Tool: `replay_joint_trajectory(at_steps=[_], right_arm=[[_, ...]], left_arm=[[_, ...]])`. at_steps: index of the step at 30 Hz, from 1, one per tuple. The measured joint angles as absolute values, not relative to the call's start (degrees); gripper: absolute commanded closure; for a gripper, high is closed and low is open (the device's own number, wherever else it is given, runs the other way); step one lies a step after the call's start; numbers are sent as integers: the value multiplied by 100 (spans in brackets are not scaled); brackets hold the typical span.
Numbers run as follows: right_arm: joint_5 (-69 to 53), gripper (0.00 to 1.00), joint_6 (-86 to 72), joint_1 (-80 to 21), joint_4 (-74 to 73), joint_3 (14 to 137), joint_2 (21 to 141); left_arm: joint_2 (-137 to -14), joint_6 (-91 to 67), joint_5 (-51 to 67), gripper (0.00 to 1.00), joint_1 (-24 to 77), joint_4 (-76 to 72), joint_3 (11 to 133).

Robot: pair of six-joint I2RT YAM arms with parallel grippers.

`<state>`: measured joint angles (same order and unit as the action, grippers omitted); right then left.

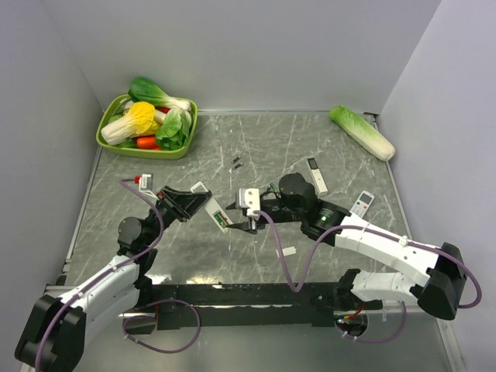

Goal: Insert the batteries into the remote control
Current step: Load the battery into the remote control.

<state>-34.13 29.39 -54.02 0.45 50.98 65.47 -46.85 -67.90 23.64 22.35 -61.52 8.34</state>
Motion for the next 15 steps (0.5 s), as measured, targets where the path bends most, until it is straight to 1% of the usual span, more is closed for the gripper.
replay_joint_trajectory(at_steps=[4,5,8,11,15], right_arm=[[-3253,22,2316,-5395,152,5022,6296],[-3188,20,2141,-5393,165,5017,6261],[-2941,18,1511,-5352,209,5017,6243],[-2783,18,847,-5234,183,5017,6311],[-2746,24,-134,-5076,287,4967,6525]], left_arm=[[-4772,-6696,2322,98,2248,-6182,821],[-4790,-6689,2307,98,2248,-6215,801],[-4831,-6689,2281,98,2248,-6318,720],[-4853,-6692,2272,98,2248,-6431,687],[-4818,-6689,2268,98,2248,-6571,685]])
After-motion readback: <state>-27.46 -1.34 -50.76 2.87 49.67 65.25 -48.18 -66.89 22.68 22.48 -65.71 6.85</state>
